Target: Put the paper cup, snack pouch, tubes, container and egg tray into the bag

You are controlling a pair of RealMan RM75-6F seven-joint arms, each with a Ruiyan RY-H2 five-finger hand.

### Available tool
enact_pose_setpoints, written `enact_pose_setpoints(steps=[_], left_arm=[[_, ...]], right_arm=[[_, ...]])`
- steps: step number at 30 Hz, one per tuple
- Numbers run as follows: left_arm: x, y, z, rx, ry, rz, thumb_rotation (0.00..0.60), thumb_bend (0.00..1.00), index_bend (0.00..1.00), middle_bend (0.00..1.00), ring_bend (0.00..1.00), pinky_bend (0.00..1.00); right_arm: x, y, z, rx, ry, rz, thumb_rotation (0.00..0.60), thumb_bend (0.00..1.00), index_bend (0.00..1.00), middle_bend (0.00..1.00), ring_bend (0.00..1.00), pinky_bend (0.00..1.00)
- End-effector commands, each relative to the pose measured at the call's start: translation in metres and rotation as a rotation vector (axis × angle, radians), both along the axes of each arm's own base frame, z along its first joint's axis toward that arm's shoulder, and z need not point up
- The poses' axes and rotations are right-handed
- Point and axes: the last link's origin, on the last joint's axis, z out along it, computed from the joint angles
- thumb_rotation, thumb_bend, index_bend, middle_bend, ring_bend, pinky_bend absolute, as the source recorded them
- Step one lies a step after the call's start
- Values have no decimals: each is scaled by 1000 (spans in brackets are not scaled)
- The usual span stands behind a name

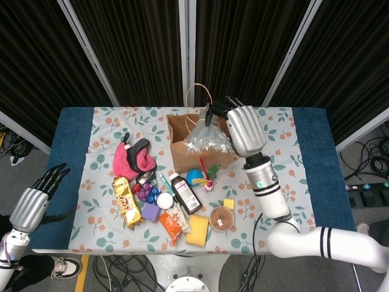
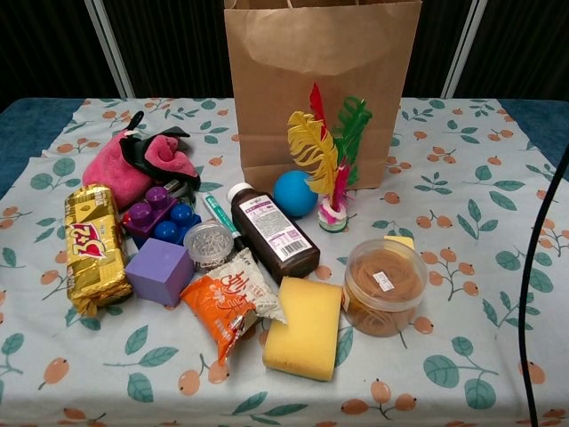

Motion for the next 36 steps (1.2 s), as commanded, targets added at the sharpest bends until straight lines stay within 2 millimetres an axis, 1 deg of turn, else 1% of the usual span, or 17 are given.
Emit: enact_pose_setpoints(steps=[1,7,10,14,18,23,25,26,27,28,30,31,33,35,36], left_arm=[[0,-1,0,-2,3,-1,600,30,97,144,109,259],[-3,-3,1,-1,9,8,600,30,97,144,109,259],[-3,-2,1,-4,10,6,600,30,97,144,109,259],[-1,-1,-1,-10,10,1,600,31,97,144,108,259],[-1,0,-2,-13,10,0,600,31,97,144,109,259],[-1,-1,-1,-10,7,1,600,31,97,144,109,259],[-2,-2,-1,-10,9,4,600,31,97,144,109,259],[-2,-2,-1,-9,10,6,600,31,97,144,109,259],[-3,-3,0,-8,10,8,600,30,97,144,109,259],[-3,-3,0,-7,10,9,600,30,96,144,109,259],[-4,-3,1,-5,11,11,600,30,97,144,109,259],[-4,-3,1,-5,10,12,600,30,97,144,109,259],[-4,-3,1,-4,10,12,600,30,96,144,109,259],[-4,-3,0,-5,9,11,600,31,97,144,109,259],[-4,-3,0,-6,10,10,600,31,97,144,109,259]], right_arm=[[-1,-7,-6,36,-85,-56,600,138,693,569,304,352],[-15,-14,-10,74,-144,-129,600,139,694,569,305,352],[-24,-11,-15,104,-166,-162,600,140,694,569,305,352],[-34,0,-21,181,-239,-216,600,141,694,569,305,352],[-37,5,-20,199,-280,-247,600,142,694,569,305,352],[-38,0,-23,242,-358,-314,600,148,692,553,304,352],[-36,-3,-25,266,-384,-327,600,133,636,503,283,352],[-34,-5,-27,287,-397,-331,600,115,581,467,261,350],[-33,-6,-27,306,-405,-333,600,86,496,417,222,336],[-32,-7,-28,325,-412,-332,600,68,432,380,194,319],[-31,-9,-28,350,-421,-330,600,21,257,280,114,250],[-30,-9,-28,365,-435,-329,600,11,211,251,91,228],[-28,-9,-27,389,-468,-329,600,0,86,168,27,155],[-27,-10,-23,385,-474,-319,600,0,30,120,3,111],[-27,-10,-22,377,-471,-313,600,0,20,106,0,101]])
